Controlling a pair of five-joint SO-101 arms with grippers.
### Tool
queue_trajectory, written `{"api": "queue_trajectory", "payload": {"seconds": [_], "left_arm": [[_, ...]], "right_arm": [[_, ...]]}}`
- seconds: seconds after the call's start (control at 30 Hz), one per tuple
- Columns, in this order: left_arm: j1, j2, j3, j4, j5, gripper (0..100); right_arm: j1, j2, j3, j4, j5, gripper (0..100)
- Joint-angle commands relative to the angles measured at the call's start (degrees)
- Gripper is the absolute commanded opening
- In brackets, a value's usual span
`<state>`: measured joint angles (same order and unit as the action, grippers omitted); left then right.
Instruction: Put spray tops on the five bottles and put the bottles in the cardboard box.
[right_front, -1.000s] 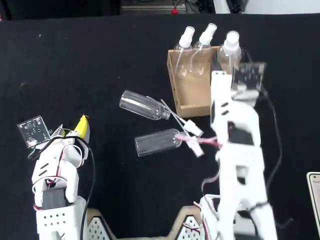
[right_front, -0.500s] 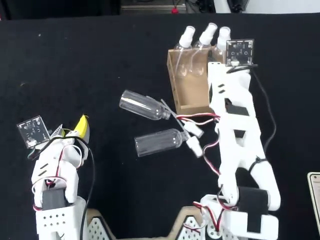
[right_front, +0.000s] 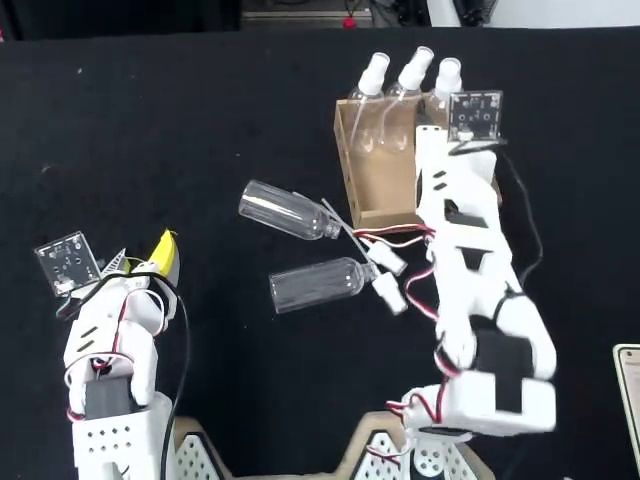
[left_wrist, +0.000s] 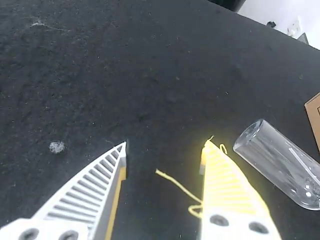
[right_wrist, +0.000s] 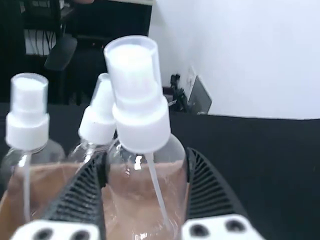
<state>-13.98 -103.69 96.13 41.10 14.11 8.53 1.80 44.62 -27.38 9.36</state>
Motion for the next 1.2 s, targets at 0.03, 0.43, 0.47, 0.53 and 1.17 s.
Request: {"api": "queue_trajectory", "payload": {"seconds": [0.03,0.43,0.47,0.53,1.17], "left_arm": [[-0.13,-0.79,1.19,-1.41,-0.44,23],[-0.13,-0.79,1.19,-1.49,-0.44,23],[-0.22,-0.79,1.19,-1.49,-0.44,23],[-0.31,-0.79,1.19,-1.49,-0.44,23],[-0.13,-0.79,1.19,-1.49,-0.44,23]], "right_arm": [[1.05,4.44,-3.38,-7.47,0.09,1.2],[2.37,9.45,-9.01,-7.47,-11.87,1.2],[2.46,9.98,-9.89,-7.47,-11.87,1.2],[2.99,11.3,-11.47,-7.47,-11.87,1.2],[3.08,25.01,-25.45,-7.38,-11.96,1.2]]}}
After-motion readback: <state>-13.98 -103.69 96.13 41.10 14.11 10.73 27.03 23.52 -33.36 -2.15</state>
